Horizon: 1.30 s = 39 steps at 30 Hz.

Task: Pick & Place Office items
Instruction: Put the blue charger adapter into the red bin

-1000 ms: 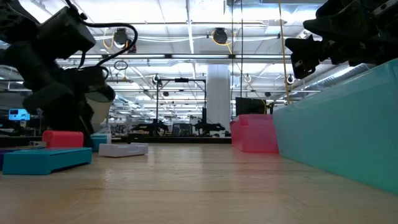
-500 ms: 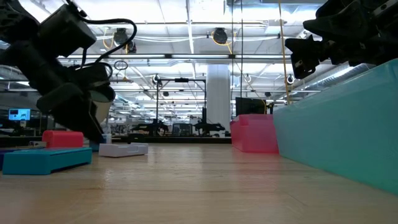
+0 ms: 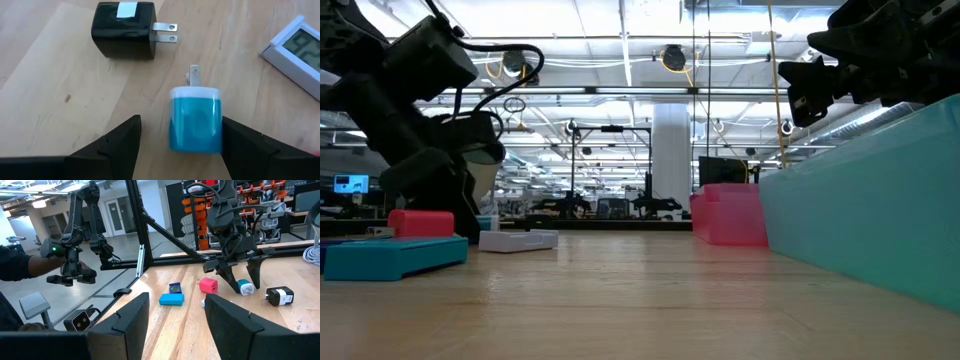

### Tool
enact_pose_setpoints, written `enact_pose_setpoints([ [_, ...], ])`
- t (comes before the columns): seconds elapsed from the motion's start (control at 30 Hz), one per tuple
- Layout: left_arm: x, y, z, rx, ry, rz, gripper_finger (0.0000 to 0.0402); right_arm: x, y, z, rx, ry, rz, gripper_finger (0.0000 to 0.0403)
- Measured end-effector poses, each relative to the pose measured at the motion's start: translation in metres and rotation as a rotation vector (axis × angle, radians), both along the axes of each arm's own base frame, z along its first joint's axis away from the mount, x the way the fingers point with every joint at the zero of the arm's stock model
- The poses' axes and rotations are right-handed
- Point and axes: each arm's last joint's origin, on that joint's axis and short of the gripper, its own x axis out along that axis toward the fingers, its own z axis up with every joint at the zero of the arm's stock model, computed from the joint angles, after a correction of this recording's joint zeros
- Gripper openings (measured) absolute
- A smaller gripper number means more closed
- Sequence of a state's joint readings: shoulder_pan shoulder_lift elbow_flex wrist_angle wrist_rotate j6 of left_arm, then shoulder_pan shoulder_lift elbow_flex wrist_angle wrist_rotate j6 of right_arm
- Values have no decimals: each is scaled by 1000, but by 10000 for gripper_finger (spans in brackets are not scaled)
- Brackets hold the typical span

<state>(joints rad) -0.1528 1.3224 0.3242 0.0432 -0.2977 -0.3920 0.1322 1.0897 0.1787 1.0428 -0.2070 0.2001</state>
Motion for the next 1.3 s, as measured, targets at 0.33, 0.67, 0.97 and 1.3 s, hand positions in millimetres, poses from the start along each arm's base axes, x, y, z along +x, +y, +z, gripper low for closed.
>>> enact_pose_setpoints([
  [0.33,2,0,-2,14,2,-17,250,0,0,0,0,0,0,180],
  [0.67,1,0,-3,13,7,-24,250,0,0,0,-2,0,0,180],
  [0.97,1,0,-3,9,9,-26,246,0,0,0,-3,0,0,180],
  [1.3,1,-1,-3,-9,9,-26,143,0,0,0,-3,0,0,180],
])
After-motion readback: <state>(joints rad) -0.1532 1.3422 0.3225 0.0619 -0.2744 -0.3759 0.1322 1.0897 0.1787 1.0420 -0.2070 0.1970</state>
